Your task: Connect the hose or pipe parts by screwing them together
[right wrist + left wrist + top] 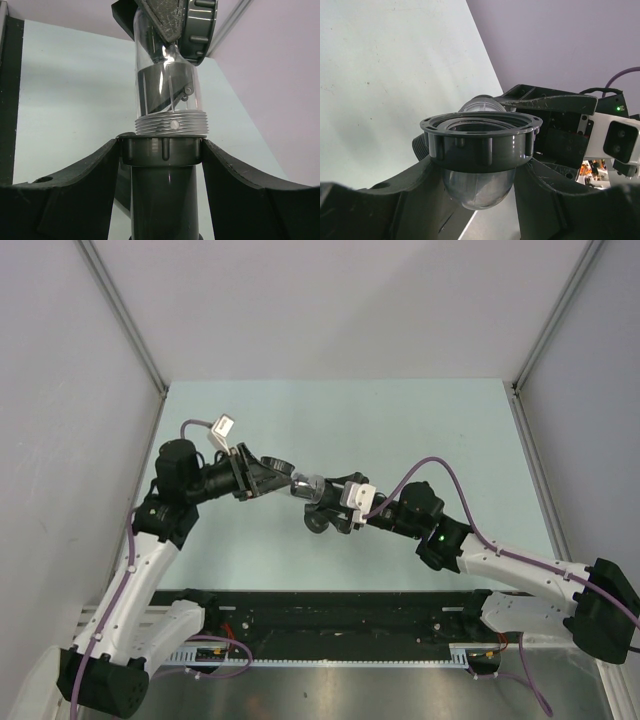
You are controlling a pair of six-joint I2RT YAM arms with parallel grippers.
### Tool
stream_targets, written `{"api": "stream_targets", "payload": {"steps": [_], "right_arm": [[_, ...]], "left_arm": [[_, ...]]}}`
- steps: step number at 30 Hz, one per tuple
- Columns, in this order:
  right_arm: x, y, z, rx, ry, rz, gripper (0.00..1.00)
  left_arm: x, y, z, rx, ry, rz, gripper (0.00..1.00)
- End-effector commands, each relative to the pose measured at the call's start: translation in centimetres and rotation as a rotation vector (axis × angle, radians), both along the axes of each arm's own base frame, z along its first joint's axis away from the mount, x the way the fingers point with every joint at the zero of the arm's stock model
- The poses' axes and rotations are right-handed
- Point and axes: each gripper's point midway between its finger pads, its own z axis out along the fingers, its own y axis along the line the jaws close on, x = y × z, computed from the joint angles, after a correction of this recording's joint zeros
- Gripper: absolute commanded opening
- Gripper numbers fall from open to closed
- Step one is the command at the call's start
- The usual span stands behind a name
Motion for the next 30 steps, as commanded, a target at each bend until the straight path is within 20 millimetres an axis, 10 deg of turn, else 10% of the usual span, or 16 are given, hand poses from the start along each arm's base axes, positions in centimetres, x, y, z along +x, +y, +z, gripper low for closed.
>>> {"api": "stream_targets", "payload": {"steps": [1,30], "right_arm": [[0.4,0.0,5.0,0.112,-0.109,-0.025,0.50],[-1.4,1.4,4.3,0.118,-0.060,0.092,0.49]], "left_arm": [[-1.0,-0.6,0.4,-0.032,0.000,-0.055,0.00],[-1.4,-1.1,-0.6,-0.048,0.066,-0.102,0.00]]}}
